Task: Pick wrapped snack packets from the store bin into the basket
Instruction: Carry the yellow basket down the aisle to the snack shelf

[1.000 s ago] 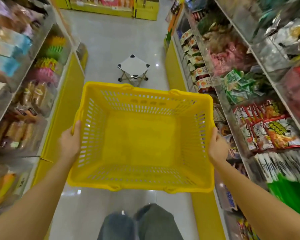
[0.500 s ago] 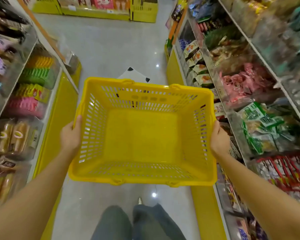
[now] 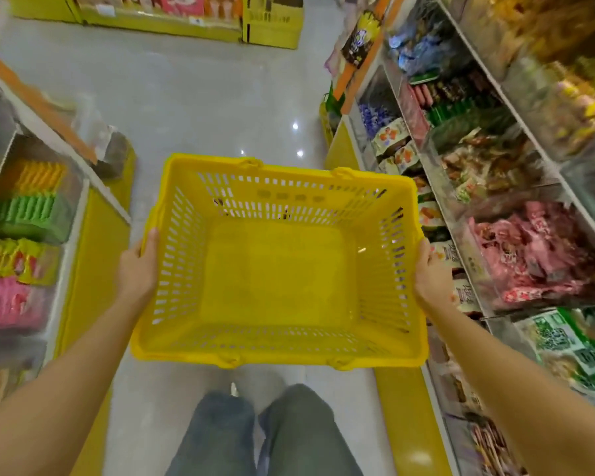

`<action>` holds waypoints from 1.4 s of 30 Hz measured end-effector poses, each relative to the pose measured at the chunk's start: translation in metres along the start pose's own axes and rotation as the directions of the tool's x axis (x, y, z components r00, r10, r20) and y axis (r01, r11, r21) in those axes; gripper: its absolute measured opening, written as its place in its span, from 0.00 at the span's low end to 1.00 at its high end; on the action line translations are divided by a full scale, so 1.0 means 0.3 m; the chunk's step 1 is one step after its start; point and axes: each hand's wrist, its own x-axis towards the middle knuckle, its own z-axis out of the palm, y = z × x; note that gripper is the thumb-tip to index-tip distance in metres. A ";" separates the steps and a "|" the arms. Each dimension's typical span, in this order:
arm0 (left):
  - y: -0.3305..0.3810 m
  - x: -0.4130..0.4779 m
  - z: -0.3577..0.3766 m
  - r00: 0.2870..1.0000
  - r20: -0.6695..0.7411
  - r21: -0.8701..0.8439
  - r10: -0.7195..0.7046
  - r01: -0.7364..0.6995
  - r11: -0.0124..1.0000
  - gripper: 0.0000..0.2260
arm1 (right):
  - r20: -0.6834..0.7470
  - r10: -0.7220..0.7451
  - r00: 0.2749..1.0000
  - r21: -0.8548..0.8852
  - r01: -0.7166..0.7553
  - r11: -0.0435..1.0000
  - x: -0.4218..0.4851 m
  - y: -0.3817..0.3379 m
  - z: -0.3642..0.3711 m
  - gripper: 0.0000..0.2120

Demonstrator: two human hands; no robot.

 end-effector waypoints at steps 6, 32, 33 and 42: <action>0.145 0.349 0.166 0.998 0.062 0.056 0.004 -0.007 0.998 0.22 | -0.028 0.084 0.996 -0.020 -0.084 0.996 0.275 -0.148 0.089 0.29; 0.813 1.628 0.899 0.884 0.453 0.336 0.117 -0.290 0.896 0.26 | -0.198 0.539 0.819 0.109 -0.528 0.842 1.103 -0.551 0.471 0.29; 0.834 1.645 0.948 0.872 0.473 0.345 0.126 -0.316 0.884 0.26 | -0.205 0.558 0.804 0.121 -0.545 0.830 1.111 -0.529 0.476 0.29; 0.977 1.717 1.342 0.809 0.561 0.431 0.176 -0.467 0.772 0.27 | -0.268 0.694 0.669 0.144 -0.684 0.715 1.218 -0.394 0.490 0.30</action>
